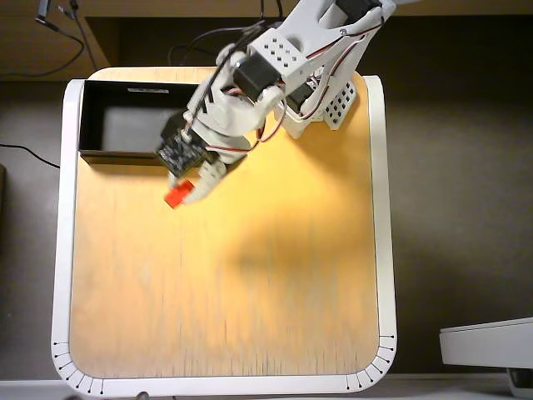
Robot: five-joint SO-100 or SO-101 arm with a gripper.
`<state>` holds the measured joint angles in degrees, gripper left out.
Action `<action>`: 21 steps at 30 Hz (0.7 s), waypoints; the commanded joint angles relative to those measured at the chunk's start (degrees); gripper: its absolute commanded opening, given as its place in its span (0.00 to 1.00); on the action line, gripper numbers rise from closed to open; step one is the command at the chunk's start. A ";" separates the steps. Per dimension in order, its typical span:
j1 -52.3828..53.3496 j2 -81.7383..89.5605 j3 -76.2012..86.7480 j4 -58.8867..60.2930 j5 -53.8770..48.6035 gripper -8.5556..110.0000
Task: Grasp a lego block and put it in the bin.
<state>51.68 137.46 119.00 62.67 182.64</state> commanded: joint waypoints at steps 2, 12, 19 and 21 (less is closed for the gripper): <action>11.07 2.29 -9.58 0.53 0.97 0.08; 30.67 -10.63 -9.58 3.43 7.38 0.08; 34.28 -17.58 -9.49 0.70 8.44 0.08; 34.37 -18.72 -9.49 0.62 8.53 0.08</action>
<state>84.81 119.18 118.21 65.13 190.81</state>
